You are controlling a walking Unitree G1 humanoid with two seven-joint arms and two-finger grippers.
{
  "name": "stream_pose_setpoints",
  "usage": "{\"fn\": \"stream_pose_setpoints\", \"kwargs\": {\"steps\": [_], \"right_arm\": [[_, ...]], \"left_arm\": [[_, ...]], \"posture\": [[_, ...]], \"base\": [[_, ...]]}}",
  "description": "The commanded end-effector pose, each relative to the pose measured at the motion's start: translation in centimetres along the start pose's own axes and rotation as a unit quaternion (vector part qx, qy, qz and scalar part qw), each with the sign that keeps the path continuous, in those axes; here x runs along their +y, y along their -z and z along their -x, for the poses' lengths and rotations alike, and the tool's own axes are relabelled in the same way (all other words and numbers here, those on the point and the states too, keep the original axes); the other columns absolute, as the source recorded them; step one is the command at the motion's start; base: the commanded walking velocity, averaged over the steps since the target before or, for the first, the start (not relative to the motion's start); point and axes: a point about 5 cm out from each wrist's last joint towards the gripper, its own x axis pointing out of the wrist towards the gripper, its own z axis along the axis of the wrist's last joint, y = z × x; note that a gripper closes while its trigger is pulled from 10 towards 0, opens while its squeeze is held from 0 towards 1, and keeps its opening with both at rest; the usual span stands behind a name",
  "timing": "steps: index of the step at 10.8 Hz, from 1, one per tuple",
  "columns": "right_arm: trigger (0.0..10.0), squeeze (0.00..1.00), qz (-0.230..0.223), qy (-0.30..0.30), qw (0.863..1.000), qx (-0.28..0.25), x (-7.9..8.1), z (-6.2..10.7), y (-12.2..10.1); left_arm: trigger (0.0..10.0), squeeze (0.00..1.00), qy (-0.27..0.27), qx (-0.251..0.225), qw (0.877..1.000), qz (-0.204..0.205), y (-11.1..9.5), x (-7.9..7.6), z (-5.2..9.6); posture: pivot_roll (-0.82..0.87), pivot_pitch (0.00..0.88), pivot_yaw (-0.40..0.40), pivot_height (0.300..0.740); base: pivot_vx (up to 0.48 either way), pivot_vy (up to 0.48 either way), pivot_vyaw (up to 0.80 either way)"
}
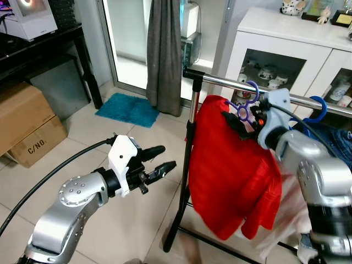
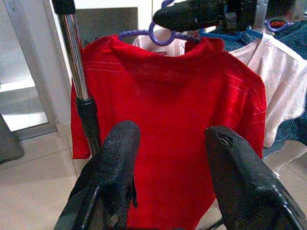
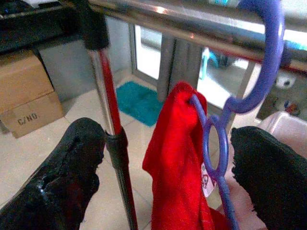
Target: Hang hanger
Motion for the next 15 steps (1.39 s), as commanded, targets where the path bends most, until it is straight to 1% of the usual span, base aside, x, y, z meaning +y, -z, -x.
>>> {"fn": "stream_pose_setpoints", "kwargs": {"steps": [1, 2, 3, 6, 8, 10, 13, 15], "right_arm": [[8.9, 0.0, 0.001, 0.012, 1.0, 0.009, -0.5, -0.1, -0.1], [0.0, 0.0, -0.012, 0.027, 0.999, 0.012, -1.0, -0.4, -0.3], [0.0, 0.0, -0.016, 0.032, 0.999, 0.022, -1.5, -0.6, -0.3], [0.0, 0.0, -0.028, 0.025, 0.999, 0.018, -1.9, -1.0, -1.1], [0.0, 0.0, -0.023, 0.008, 0.999, 0.031, -1.8, -1.1, -1.1], [0.0, 0.0, -0.022, 0.005, 0.999, 0.04, -1.9, -1.0, -0.9], [0.0, 0.0, -0.022, 0.008, 0.999, 0.041, -2.0, -1.1, -0.8], [0.0, 0.0, -0.024, 0.003, 0.999, 0.037, -1.7, -1.2, -0.9]], "left_arm": [[10.0, 0.0, 0.015, -0.003, 1.0, -0.006, -0.4, -0.3, -0.2], [10.0, 0.0, 0.014, -0.003, 1.0, -0.006, -0.4, -0.2, 0.0], [10.0, 0.0, 0.016, -0.004, 1.0, -0.006, -0.3, -0.3, 0.0], [10.0, 0.0, 0.02, -0.005, 1.0, -0.006, -0.4, -0.4, -0.1], [10.0, 0.0, 0.024, -0.006, 1.0, -0.007, -0.5, -0.4, -0.3], [10.0, 0.0, 0.028, -0.005, 1.0, -0.007, -0.5, -0.4, -0.3], [10.0, 0.0, 0.026, -0.003, 1.0, -0.013, -0.7, -0.2, -0.2], [10.0, 0.0, 0.015, -0.004, 1.0, -0.019, -0.8, -0.1, -0.1]], "posture": [[-0.05, 0.0, -0.01, 0.74], [-0.05, 0.0, -0.013, 0.74], [-0.05, 0.0, -0.019, 0.74], [-0.05, 0.0, -0.02, 0.74], [-0.06, 0.0, -0.018, 0.74], [-0.06, 0.0, -0.016, 0.74], [-0.06, 0.0, -0.008, 0.74], [-0.05, 0.0, -0.024, 0.74]], "base": [[0.0, 0.0, 0.0], [0.0, 0.0, 0.0], [0.0, 0.0, 0.0], [0.0, 0.0, 0.0], [0.0, 0.0, 0.0], [0.0, 0.0, 0.0], [0.0, 0.0, 0.0], [0.0, 0.0, 0.0]]}}
